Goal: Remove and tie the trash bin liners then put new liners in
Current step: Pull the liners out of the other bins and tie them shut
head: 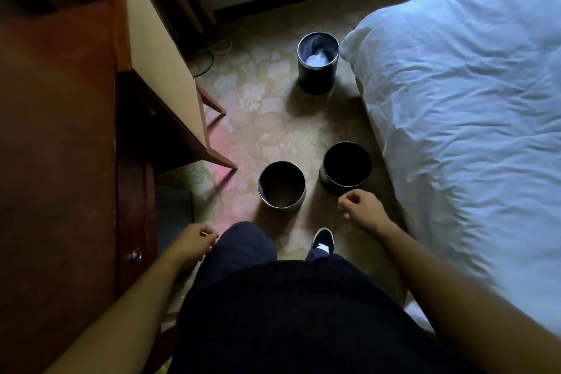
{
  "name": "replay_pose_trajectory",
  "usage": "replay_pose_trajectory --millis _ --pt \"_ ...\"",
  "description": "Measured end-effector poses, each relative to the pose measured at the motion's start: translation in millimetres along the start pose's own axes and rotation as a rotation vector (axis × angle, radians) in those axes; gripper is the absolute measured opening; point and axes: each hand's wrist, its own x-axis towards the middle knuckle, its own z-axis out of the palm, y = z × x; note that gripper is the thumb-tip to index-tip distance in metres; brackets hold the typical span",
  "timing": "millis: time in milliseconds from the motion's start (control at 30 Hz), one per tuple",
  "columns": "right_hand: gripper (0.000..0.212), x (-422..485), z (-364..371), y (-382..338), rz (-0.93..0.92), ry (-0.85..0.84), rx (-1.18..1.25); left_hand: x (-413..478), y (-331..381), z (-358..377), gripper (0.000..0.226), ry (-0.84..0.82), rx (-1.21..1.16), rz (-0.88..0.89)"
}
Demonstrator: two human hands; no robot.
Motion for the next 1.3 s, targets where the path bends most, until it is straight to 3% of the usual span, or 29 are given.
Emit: replay_pose_trajectory --millis 233,400,567,867,1067,1300 --pt "0.006 104 -6 -172 -0.210 -0.033 0.020 66 31 -62 0.013 0.026 -0.035 -0.019" --pt "0.009 155 -2 -238 -0.164 0.024 -0.011 140 74 -124 0.012 -0.035 0.106 0.090" --pt "0.006 166 4 -235 0.081 0.175 -0.052 212 156 -189 0.019 -0.155 0.374 0.260" --pt "0.010 158 1 -204 0.455 0.340 0.078 271 361 -215 0.019 -0.377 0.513 0.561" --pt "0.010 186 -12 -203 0.510 0.397 0.211 287 482 -218 0.012 -0.400 0.415 0.663" --pt "0.010 266 -72 -202 0.452 0.348 0.268 327 553 -219 0.014 -0.307 0.415 0.580"
